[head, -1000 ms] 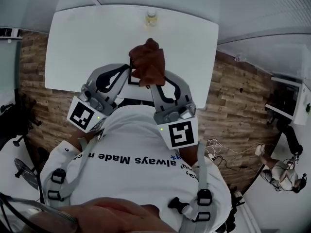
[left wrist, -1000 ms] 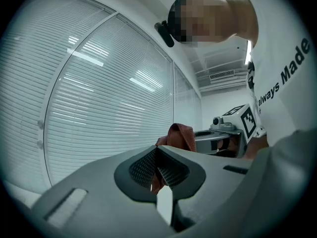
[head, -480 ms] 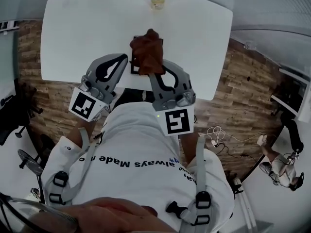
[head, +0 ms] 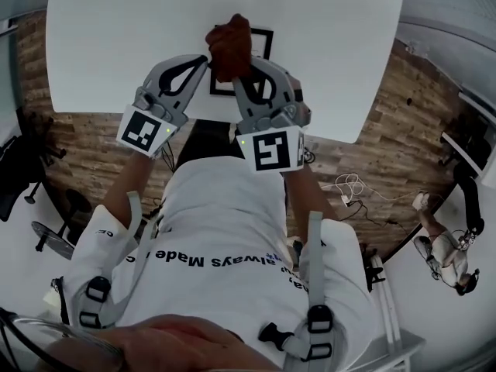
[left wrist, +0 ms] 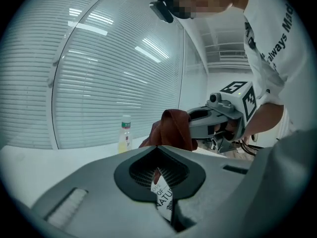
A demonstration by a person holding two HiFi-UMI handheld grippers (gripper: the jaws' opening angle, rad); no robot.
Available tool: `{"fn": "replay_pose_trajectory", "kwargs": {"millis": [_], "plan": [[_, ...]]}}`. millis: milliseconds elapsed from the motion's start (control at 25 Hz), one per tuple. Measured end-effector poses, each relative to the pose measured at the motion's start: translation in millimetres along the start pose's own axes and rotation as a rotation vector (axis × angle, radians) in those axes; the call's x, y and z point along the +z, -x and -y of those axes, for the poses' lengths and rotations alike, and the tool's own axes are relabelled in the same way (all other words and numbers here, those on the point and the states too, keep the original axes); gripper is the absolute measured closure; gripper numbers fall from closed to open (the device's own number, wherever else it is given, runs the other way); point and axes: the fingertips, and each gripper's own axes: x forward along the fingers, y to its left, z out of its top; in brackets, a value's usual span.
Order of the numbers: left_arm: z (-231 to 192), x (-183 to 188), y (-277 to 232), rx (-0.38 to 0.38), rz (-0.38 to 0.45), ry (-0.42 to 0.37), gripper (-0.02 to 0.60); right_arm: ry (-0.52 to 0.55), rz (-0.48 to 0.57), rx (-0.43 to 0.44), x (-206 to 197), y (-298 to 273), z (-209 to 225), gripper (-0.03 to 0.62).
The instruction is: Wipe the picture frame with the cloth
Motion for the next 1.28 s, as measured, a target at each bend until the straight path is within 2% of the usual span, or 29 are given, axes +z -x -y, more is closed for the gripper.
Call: {"fn": "replay_pose_trajectory", "kwargs": {"millis": [160,360,600,760,1280], "plan": [[-8.3,-44.5,-16.0,-0.006,-0.057,0.025,0.578,0.055,-0.055,0.030,-44.7,-35.2,-11.6,0.579],[-15.9,-101.2,-31.7,-0.012,-0.093,-0.004,0.578,0.118,-0.158,0.069,-96.7,-70.1,-28.4,0.579],[-26.6,-144.6,-41.7,-0.010,-0.163,-0.010,0.578,0.174,-0.244,0.105,-140.1,-112.3,-41.7,0.579],[-29.8,-152.9,-45.7,-0.003,-0.169,-0.010,0.578,0.173,-0.256,0.109,-155.0,-127.0,-42.5,0.579],[-22.1,-144.7,-61.6,0.004,-0.177,-0.039,0.578,0.225,-0.316,0.063,-171.2,-107.0,-20.8,0.579]]}}
